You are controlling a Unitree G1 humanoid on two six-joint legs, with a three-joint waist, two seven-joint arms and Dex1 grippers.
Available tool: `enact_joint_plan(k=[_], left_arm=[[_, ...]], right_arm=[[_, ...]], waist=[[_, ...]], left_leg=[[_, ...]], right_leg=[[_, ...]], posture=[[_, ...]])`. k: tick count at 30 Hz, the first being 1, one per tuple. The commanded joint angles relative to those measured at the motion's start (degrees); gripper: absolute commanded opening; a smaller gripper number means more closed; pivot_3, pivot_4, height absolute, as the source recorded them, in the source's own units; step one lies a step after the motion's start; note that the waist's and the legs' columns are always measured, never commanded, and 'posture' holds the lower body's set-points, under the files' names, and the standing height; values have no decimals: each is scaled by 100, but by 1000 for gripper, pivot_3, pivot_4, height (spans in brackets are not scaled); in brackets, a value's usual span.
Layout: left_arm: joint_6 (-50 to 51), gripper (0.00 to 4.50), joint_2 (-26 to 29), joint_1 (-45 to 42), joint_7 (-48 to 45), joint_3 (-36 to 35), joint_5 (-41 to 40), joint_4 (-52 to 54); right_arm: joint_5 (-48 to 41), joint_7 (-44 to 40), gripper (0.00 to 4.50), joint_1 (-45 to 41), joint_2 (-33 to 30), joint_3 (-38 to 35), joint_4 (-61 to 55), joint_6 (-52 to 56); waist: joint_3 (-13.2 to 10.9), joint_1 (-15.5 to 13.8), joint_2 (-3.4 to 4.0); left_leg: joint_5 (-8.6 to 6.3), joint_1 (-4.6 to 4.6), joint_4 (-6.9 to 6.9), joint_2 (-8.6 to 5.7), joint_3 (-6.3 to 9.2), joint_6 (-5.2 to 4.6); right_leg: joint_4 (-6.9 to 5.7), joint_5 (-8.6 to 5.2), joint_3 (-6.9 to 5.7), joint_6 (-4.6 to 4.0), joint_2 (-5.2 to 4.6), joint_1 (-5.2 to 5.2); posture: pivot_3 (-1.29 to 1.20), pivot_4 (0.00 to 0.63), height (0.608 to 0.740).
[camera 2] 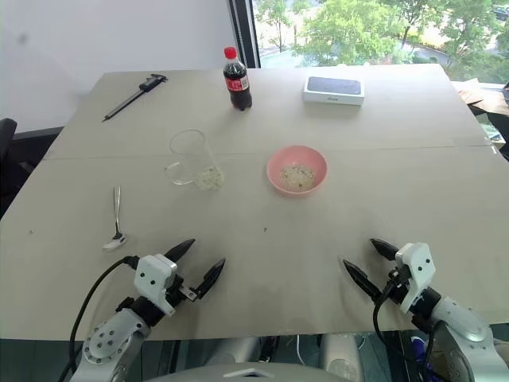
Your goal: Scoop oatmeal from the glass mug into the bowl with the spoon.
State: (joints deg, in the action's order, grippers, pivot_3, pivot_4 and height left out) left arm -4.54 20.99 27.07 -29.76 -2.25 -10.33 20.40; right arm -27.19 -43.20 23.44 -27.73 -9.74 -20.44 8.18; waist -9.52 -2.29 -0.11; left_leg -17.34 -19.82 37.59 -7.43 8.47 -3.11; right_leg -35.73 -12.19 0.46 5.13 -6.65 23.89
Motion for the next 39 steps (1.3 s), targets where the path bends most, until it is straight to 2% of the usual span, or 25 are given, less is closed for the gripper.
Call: enact_joint_plan(k=[1, 14, 29, 33, 35, 39], left_arm=[[28, 4454, 61, 184, -43, -48, -54, 81], [144, 4454, 180, 275, 21, -234, -140, 256], [347, 4454, 76, 247, 137, -324, -266, 464], [879, 4454, -48, 71, 640, -664, -430, 787], [1328, 4454, -154, -204, 979, -984, -768, 1016], [2003, 4454, -211, -873, 1689, -1610, -934, 1286]], right_arm=[[-68, 17, 4500, 50, -19, -88, -248, 3], [-16, 9, 4500, 212, 46, -68, -238, -83], [14, -272, 4500, -1, 28, 7, 163, -350], [-116, -514, 4500, -227, -63, 216, 24, -195], [-123, -744, 4500, -351, -230, 384, -103, -103], [-524, -915, 4500, -817, -492, 617, -547, 476]], waist=[[0, 1, 0], [-1, 4, -2], [-1, 4, -3], [-6, 9, -11], [-9, 3, -15], [-8, -3, -16]], left_leg=[[0, 0, 0, 0, 0, 0], [-1, 1, 0, 5, -4, -1], [1, 2, 0, 5, -7, 2], [0, 2, 0, 5, -8, 0], [-1, 2, 0, 7, -7, -1], [12, 3, 7, 11, -2, 21]], right_leg=[[0, 0, 0, 0, 0, 0], [-1, 0, 4, 0, 5, 1], [-1, 2, 8, -3, 6, 1], [-1, 1, 10, -2, 7, 1], [-2, 1, 8, 0, 10, 1], [-10, 3, 3, -3, 15, 1]], posture=[[0, 150, 740], [0, 150, 740], [0, 150, 740], [0, 150, 740], [0, 150, 740], [0, 150, 740]])
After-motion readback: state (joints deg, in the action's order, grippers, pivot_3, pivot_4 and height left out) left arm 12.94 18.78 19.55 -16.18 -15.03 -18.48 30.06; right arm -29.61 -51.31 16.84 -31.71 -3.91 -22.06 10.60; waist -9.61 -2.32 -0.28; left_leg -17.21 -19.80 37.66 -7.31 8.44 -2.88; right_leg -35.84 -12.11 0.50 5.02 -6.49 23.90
